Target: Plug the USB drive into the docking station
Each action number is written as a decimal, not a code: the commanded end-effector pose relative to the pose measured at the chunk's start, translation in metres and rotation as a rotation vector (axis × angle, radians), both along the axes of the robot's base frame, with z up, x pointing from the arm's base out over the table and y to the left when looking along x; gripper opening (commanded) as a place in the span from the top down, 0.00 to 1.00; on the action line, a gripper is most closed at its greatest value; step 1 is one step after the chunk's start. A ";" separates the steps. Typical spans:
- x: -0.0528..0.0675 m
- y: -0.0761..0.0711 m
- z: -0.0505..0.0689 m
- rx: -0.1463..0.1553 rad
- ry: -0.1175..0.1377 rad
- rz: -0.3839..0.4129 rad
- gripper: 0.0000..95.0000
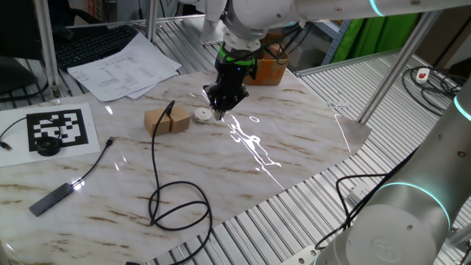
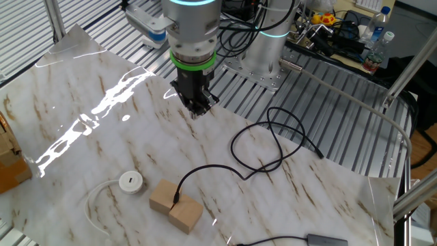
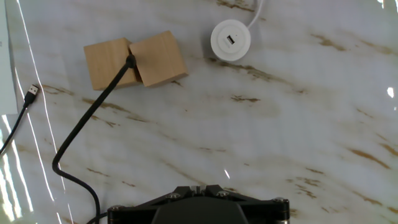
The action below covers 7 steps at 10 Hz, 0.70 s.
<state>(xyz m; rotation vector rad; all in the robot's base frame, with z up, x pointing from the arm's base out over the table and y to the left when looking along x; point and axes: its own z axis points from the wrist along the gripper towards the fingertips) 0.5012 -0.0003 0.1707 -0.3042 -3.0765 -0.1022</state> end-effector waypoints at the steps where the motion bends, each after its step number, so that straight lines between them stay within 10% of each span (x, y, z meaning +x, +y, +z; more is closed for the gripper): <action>1: -0.001 0.000 -0.001 0.001 0.002 -0.003 1.00; 7: -0.001 0.000 -0.001 0.004 -0.007 -0.010 1.00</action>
